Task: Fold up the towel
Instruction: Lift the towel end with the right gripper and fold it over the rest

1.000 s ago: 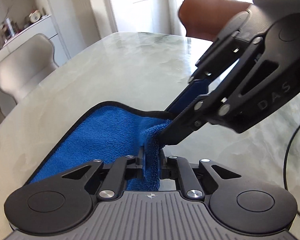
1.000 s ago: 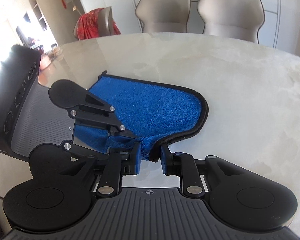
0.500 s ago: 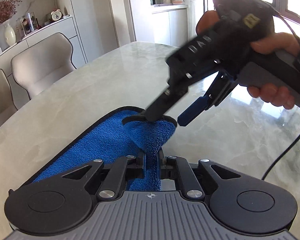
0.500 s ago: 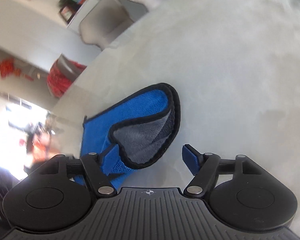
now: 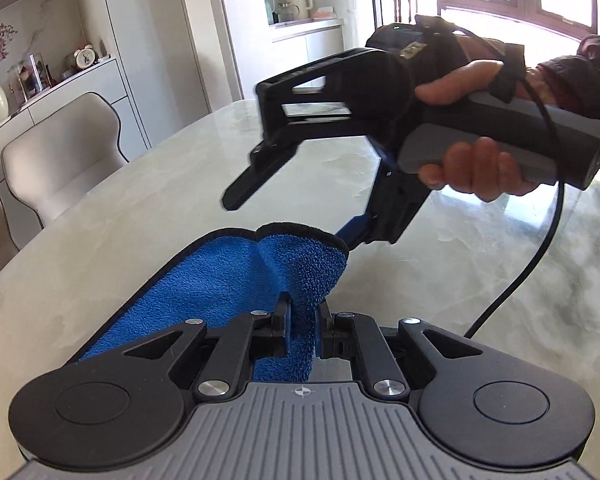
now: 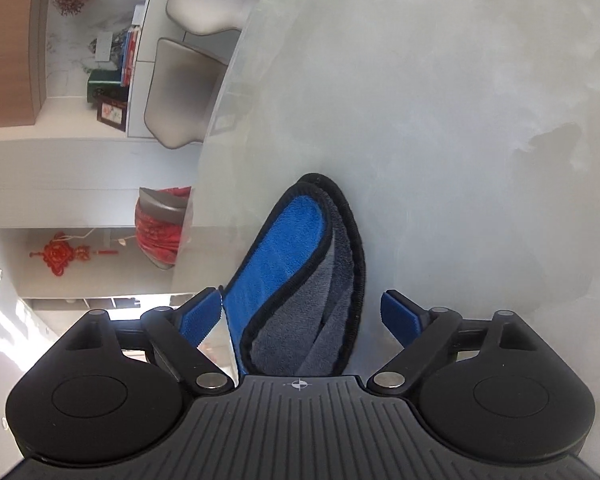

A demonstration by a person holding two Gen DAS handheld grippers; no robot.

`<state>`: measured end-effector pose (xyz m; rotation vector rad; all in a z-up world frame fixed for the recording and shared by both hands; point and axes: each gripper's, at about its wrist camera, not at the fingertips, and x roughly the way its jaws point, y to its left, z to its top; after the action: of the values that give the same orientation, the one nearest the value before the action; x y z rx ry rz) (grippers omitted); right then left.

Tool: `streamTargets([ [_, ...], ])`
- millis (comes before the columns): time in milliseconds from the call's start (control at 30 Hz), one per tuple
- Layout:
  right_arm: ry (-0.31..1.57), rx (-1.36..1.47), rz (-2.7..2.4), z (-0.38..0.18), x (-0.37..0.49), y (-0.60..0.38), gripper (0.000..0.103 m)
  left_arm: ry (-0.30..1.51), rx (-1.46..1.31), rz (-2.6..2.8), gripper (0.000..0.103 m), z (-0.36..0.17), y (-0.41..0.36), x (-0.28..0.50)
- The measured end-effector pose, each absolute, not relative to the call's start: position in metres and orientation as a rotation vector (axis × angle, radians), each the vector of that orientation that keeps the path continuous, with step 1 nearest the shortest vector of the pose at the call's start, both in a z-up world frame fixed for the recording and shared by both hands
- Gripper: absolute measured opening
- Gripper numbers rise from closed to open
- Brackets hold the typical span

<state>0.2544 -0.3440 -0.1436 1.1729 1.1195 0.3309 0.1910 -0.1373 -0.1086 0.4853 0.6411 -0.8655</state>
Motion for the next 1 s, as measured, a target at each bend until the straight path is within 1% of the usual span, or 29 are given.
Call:
streamTargets([
  [33,1.118,1.163,0.337,-0.144,0.259,-0.340,0.085,0.642,0.485,-0.865,0.011,-0.109,-0.137,0.192],
  [67,1.118,1.146,0.339,-0.143,0.262,-0.337,0.080,0.643,0.484,-0.865,0.011,-0.109,-0.138,0.193],
  [100,1.115,1.131,0.340,-0.143,0.265,-0.335,0.071,0.644,0.483,-0.864,0.012,-0.110,-0.138,0.194],
  [133,1.106,1.108,0.336,-0.142,0.268,-0.333,0.064,0.644,0.482,-0.864,0.012,-0.111,-0.137,0.193],
  [200,1.101,1.083,0.345,-0.139,0.271,-0.333,0.040,0.648,0.483,-0.864,0.013,-0.113,-0.138,0.193],
  [300,1.099,0.996,0.349,-0.133,0.274,-0.331,0.024,0.653,0.481,-0.866,0.014,-0.116,-0.138,0.192],
  [367,1.114,0.953,0.327,-0.131,0.273,-0.331,0.016,0.661,0.479,-0.867,0.017,-0.115,-0.137,0.189],
  [533,1.062,0.989,0.379,-0.116,0.268,-0.330,0.015,0.663,0.458,-0.860,0.025,-0.111,-0.125,0.187],
  [600,1.053,0.976,0.403,-0.106,0.270,-0.324,0.015,0.664,0.435,-0.836,0.031,-0.107,-0.114,0.185],
  [633,1.053,0.972,0.417,-0.102,0.273,-0.319,0.015,0.665,0.424,-0.824,0.032,-0.105,-0.108,0.184],
  [1000,1.071,0.975,0.587,-0.076,0.302,-0.239,0.015,0.689,0.305,-0.634,0.035,-0.092,-0.021,0.169],
])
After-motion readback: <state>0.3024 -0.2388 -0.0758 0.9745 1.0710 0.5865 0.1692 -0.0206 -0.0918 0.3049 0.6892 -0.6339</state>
